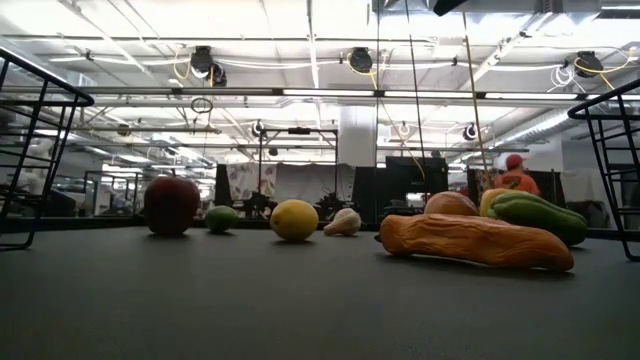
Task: Sort produce into baskets
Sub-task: Put the red pepper into the bottom left basket, then put the ripe mango into the bottom left basket
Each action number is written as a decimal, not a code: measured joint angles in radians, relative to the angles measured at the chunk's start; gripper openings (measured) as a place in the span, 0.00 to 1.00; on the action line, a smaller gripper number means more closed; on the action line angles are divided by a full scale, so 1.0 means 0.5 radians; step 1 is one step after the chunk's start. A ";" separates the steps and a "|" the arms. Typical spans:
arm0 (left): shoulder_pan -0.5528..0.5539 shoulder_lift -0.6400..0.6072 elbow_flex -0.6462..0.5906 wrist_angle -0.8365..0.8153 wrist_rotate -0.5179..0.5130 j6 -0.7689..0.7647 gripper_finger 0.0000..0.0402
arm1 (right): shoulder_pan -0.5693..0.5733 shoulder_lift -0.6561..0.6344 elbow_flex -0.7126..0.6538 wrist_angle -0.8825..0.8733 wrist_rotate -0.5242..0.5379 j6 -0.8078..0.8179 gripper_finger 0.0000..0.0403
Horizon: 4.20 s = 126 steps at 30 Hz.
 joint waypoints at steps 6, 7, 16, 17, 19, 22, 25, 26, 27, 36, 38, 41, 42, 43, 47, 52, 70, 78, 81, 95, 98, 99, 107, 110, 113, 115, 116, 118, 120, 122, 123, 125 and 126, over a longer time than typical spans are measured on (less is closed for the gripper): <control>0.010 -0.001 0.000 -0.056 0.002 0.072 0.56 | -0.012 0.000 0.000 0.008 0.000 -0.022 0.74; 0.024 -0.001 0.002 -0.065 0.018 0.113 0.56 | -0.013 0.000 0.000 0.007 0.000 -0.022 0.74; 0.082 -0.001 0.384 -0.228 -0.121 0.436 0.56 | -0.013 0.000 0.000 0.012 0.022 -0.007 0.74; 0.082 -0.001 0.445 -0.252 -0.207 0.481 0.56 | -0.013 0.000 0.000 0.014 0.040 -0.006 0.74; 0.084 -0.001 0.548 -0.303 -0.403 0.605 0.56 | -0.013 0.000 0.000 0.013 0.079 -0.005 0.74; 0.094 -0.001 0.671 -0.318 -0.708 0.877 0.56 | -0.018 0.000 0.000 0.014 0.118 0.018 0.74; 0.115 -0.002 0.744 -0.330 -1.006 1.216 0.56 | -0.042 0.001 0.000 0.005 0.114 0.070 0.74; 0.123 -0.002 0.751 -0.330 -1.090 1.329 0.56 | -0.055 0.006 0.000 0.005 0.114 0.069 0.74; 0.132 -0.002 0.754 -0.334 -1.169 1.453 0.56 | -0.072 0.016 0.001 0.002 0.114 0.044 0.74; 0.269 -0.002 0.755 -0.095 -1.585 2.318 0.56 | -0.635 0.149 0.001 -0.144 -0.418 -0.731 0.74; 0.301 -0.002 0.755 -0.097 -1.627 2.308 0.56 | -0.735 0.165 0.001 -0.143 -0.510 -0.881 0.74; 0.345 -0.002 0.754 -0.120 -1.678 2.302 0.56 | -0.856 0.184 0.002 -0.129 -0.621 -1.115 0.74; 0.358 -0.002 0.753 -0.157 -1.698 2.280 0.56 | -0.886 0.195 0.002 -0.132 -0.676 -1.182 0.74; 0.365 -0.002 0.752 -0.211 -1.712 2.248 0.56 | -0.909 0.208 0.002 -0.132 -0.737 -1.250 0.74; 0.390 -0.002 0.749 -0.501 -1.823 1.959 0.56 | -0.945 0.258 0.002 -0.130 -0.934 -1.395 0.75; 0.357 -0.066 0.635 -0.490 -1.966 1.935 0.56 | -0.954 0.428 0.002 -0.125 -0.996 -1.532 0.82; 0.324 -0.208 0.418 -0.413 -1.982 1.882 0.56 | -1.011 0.783 -0.004 -0.268 -1.057 -2.040 0.86; 0.324 -0.207 0.417 -0.335 -1.894 1.883 0.56 | -1.052 0.783 -0.209 -0.210 -1.160 -2.032 0.84; 0.320 -0.207 0.417 -0.335 -1.890 1.882 0.56 | -1.051 0.784 -0.272 -0.152 -1.148 -2.004 0.84; 0.320 -0.207 0.417 -0.327 -1.888 1.882 0.56 | -1.023 0.783 -0.275 -0.153 -1.108 -1.677 0.65; 0.320 -0.207 0.417 -0.315 -1.888 1.883 0.56 | -1.001 0.773 -0.274 -0.158 -1.185 -1.585 0.65; 0.320 -0.207 0.417 -0.315 -1.888 1.883 0.56 | -0.995 0.771 -0.268 -0.158 -1.216 -1.555 0.65; 0.320 -0.207 0.417 -0.315 -1.887 1.885 0.56 | -0.949 0.761 0.003 -0.143 -1.399 -1.404 0.66; 0.302 -0.207 0.417 -0.319 -1.866 1.885 0.56 | -0.934 0.761 0.175 -0.036 -1.505 -1.323 0.66; 0.260 -0.207 0.417 -0.335 -1.831 1.882 0.56 | -0.906 0.760 0.321 0.252 -1.579 -1.244 0.66; 0.221 -0.210 0.417 -0.336 -1.828 1.882 0.56 | -0.874 0.760 0.388 0.570 -1.580 -1.207 0.66; 0.201 -0.214 0.417 -0.336 -1.828 1.877 0.56 | -0.859 0.760 0.404 0.745 -1.580 -1.194 0.66; 0.171 -0.224 0.418 -0.350 -1.829 1.836 0.56 | -0.824 0.759 0.410 1.106 -1.580 -1.171 0.66; 0.154 -0.240 0.418 -0.353 -1.830 1.830 0.56 | -0.786 0.759 0.408 1.420 -1.577 -1.149 0.66; 0.144 -0.260 0.418 -0.357 -1.839 1.833 0.56 | -0.748 0.759 0.408 1.690 -1.569 -1.147 0.66; 0.143 -0.272 0.418 -0.369 -1.862 1.838 0.56 | -0.727 0.759 0.408 1.815 -1.564 -1.147 0.66; 0.142 -0.300 0.418 -0.453 -1.925 1.844 0.56 | -0.689 0.759 0.408 2.012 -1.528 -1.148 0.66; 0.142 -0.317 0.418 -0.494 -1.957 1.830 0.56 | -0.669 0.759 0.408 2.079 -1.498 -1.148 0.66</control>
